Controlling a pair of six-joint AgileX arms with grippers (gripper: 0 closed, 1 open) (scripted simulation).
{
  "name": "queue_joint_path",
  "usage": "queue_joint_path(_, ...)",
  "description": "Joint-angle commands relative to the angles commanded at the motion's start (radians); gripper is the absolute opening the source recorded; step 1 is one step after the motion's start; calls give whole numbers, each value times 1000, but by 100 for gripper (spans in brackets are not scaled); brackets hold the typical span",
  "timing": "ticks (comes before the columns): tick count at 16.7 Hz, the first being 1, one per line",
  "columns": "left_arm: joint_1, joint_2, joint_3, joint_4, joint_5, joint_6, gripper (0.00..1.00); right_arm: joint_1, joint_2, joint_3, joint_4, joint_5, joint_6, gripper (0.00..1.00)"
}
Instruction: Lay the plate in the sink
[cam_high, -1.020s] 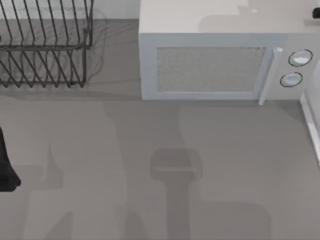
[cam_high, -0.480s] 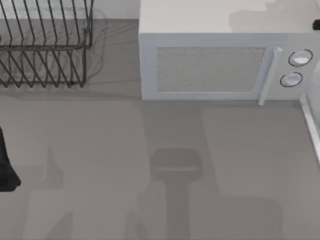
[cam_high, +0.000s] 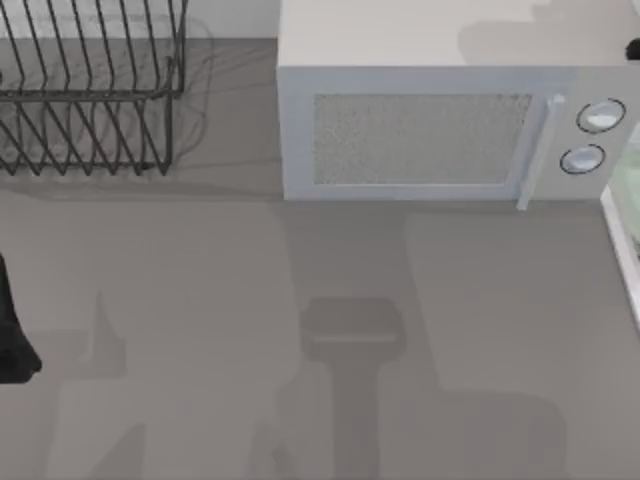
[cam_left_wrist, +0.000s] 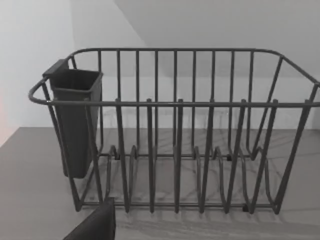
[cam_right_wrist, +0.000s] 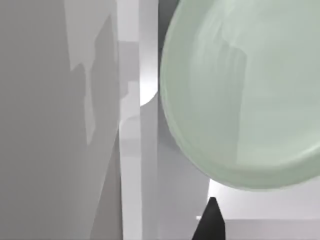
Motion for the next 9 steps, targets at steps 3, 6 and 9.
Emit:
queue_joint_path(3, 0, 0, 0, 0, 0, 0, 100, 0, 0, 0, 0, 0, 0, 98)
queue_joint_path(6, 0, 0, 0, 0, 0, 0, 100, 0, 0, 0, 0, 0, 0, 100)
queue_joint_path(9, 0, 0, 0, 0, 0, 0, 100, 0, 0, 0, 0, 0, 0, 100)
